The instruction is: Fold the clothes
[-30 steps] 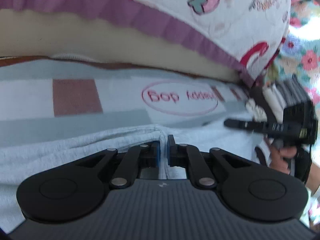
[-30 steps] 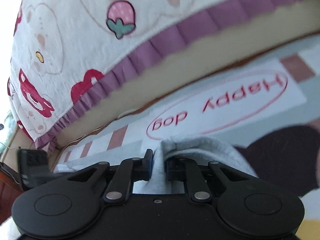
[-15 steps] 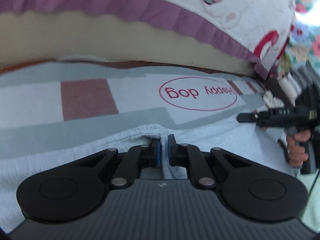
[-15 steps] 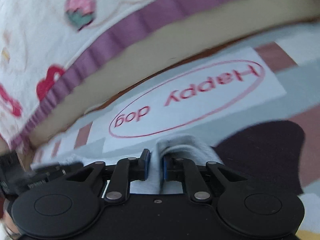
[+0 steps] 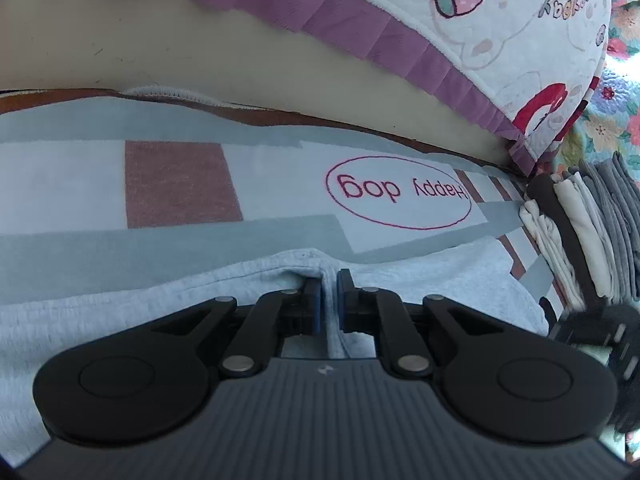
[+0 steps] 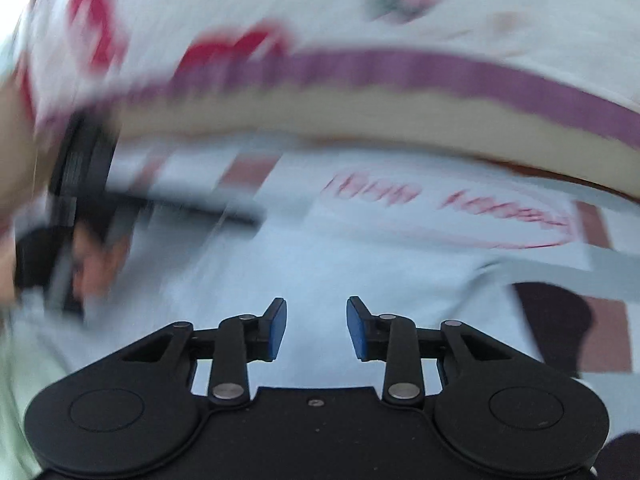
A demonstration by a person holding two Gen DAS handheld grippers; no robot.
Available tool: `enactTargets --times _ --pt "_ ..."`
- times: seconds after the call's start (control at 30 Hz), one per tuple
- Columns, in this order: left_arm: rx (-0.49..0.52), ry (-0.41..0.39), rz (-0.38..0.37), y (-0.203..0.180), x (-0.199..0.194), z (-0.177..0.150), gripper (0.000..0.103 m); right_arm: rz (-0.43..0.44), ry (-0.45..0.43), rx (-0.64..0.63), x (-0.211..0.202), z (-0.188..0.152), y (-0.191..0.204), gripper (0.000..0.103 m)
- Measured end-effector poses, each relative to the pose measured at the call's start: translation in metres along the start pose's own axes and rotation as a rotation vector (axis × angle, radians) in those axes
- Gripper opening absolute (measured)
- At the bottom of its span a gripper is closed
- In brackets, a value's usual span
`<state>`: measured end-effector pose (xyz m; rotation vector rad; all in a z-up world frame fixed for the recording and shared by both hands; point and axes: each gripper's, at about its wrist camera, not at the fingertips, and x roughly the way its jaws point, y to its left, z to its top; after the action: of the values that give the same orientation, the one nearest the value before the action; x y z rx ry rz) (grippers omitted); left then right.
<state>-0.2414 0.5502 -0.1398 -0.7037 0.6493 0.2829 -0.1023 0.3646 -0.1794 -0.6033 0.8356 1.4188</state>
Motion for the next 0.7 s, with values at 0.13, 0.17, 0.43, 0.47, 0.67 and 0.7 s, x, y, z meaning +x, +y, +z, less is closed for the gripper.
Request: enactTargets --times 0.13,0.17,0.43,0.47,0.67,0.7 --pt "0.051 -0.006 0.033 -0.009 -0.007 0.002 0.010 -0.037 0.046 -0.106 0.007 -0.028 0.019 0.045" --pt "0.062 -0.011 0.034 -0.012 -0.011 0.003 0.010 -0.040 0.031 -0.105 0.004 -0.033 0.019 0.047" --pt "0.114 -0.088 0.109 -0.025 -0.056 0.009 0.040 -0.040 -0.015 -0.074 -0.007 -0.062 0.012 0.057" --pt "0.104 -0.093 0.084 -0.026 -0.063 0.009 0.040 -0.042 -0.018 -0.074 -0.007 -0.061 0.014 0.058" --pt "0.372 0.088 0.195 -0.094 -0.044 -0.031 0.045 -0.047 -0.040 -0.072 -0.007 -0.062 0.019 0.059" --pt "0.404 0.128 0.253 -0.099 -0.036 -0.040 0.044 -0.049 -0.042 -0.065 -0.009 -0.064 0.019 0.059"
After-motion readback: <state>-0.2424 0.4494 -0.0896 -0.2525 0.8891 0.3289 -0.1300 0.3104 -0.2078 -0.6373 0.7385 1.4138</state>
